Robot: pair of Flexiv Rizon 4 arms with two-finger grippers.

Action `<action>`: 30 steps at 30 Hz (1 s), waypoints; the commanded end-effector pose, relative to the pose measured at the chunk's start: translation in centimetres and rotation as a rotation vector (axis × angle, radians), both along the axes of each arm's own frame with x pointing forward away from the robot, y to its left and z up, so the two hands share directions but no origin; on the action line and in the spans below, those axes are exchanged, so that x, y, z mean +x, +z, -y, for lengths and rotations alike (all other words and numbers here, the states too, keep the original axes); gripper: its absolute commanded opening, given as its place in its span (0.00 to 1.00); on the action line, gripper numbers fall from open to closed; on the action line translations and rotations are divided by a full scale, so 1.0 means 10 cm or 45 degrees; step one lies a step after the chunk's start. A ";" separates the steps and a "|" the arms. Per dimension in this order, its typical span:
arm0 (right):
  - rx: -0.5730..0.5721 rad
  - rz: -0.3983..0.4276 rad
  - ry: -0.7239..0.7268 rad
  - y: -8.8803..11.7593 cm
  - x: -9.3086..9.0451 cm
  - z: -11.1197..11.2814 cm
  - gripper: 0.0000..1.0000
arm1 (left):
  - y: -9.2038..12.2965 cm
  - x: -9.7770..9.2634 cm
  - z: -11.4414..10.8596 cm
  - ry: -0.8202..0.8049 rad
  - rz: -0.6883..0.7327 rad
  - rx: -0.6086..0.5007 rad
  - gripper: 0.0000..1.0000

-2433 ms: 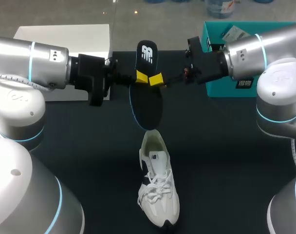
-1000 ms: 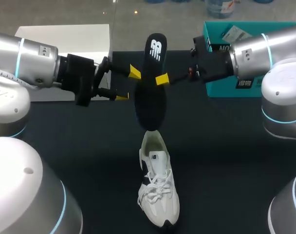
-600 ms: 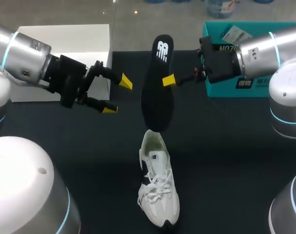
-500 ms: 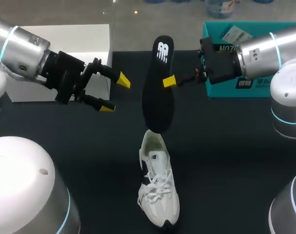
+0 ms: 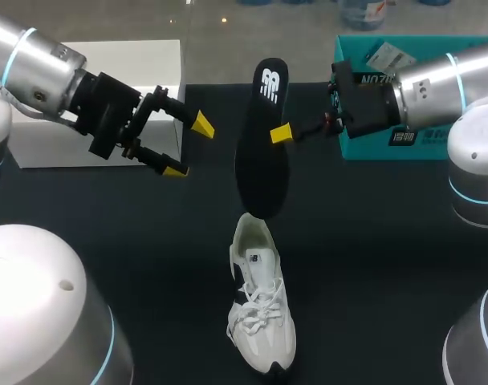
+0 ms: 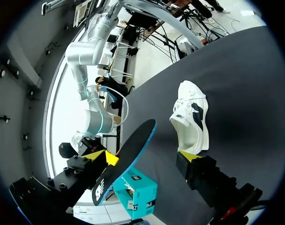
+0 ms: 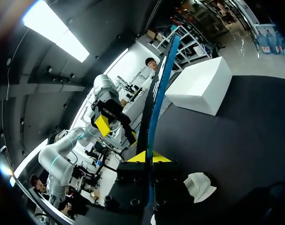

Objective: Take the shoe out of the shoebox, open the shoe tongue, remove and reinsert the insole, then place the shoe into the shoebox

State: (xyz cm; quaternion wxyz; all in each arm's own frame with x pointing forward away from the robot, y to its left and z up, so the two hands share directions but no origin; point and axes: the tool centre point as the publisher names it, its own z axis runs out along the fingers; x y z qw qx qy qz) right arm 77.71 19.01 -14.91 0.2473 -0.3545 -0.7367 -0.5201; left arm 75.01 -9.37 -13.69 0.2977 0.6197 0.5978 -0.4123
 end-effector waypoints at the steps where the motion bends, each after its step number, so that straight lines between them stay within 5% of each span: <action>1: -0.003 0.000 -0.001 0.00 0.00 0.00 0.00 | 0.00 -0.01 0.00 0.000 0.002 0.003 1.00; 21: -0.003 0.000 -0.001 0.00 0.00 0.00 0.00 | 0.00 -0.01 0.00 0.000 0.002 0.003 1.00; 30: -0.003 0.000 -0.001 0.00 0.00 0.00 0.00 | -0.09 0.03 -0.46 0.162 -0.115 0.119 1.00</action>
